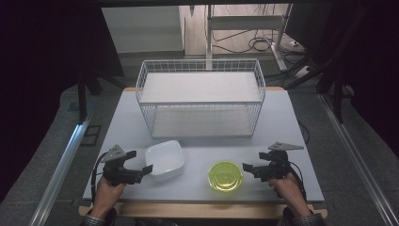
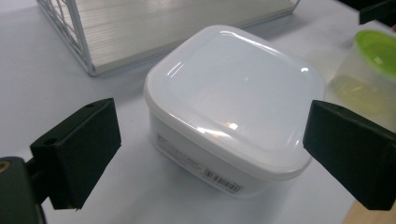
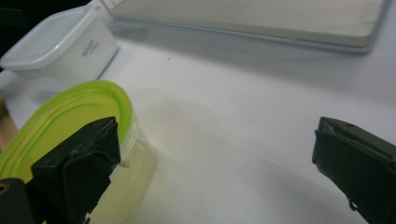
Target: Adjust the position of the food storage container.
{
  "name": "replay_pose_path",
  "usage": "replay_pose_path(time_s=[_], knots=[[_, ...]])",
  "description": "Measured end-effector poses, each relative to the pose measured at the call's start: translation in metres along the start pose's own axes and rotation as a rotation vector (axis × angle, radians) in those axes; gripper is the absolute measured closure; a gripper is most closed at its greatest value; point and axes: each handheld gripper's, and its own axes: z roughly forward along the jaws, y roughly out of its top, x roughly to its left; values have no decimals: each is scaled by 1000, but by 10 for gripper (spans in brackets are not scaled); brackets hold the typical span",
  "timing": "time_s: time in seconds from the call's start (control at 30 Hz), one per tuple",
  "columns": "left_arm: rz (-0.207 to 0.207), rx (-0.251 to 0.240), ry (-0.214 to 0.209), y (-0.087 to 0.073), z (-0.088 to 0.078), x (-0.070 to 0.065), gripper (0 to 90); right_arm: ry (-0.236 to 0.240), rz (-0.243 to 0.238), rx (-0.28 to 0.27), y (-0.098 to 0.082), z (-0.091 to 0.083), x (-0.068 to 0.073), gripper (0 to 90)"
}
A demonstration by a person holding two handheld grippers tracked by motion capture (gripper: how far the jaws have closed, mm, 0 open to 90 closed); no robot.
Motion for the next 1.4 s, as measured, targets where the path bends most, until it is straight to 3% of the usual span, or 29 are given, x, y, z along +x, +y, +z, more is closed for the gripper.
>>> replay_pose_path(time_s=[0.07, 0.23, 0.37, 0.53, 0.83, 1.0, 1.23, 1.4], knots=[[15, 2, 14, 1, 0, -2, 37, 35, 7, 17, 0, 3, 1, 13], [19, 1, 6, 2, 0, -4, 27, 56, -24, 43, -1, 6, 5, 21], [21, -9, -25, 3, 0, -5, 21, 44, -27, 48, 0, 4, 2, 31], [41, -11, -5, 4, 0, -8, 39, 34, -52, 56, 2, 2, 5, 92], [59, -33, 17, 4, -2, -8, 66, -16, -155, 23, 14, -9, 23, 401], [54, -36, 26, 3, -2, -7, 70, 12, -207, 32, 19, -9, 43, 606], [54, -33, 39, 3, -2, -7, 72, 82, -340, 81, 26, 4, 82, 879], [55, -27, 43, 3, -1, -7, 72, 121, -384, 131, 24, 20, 103, 898]])
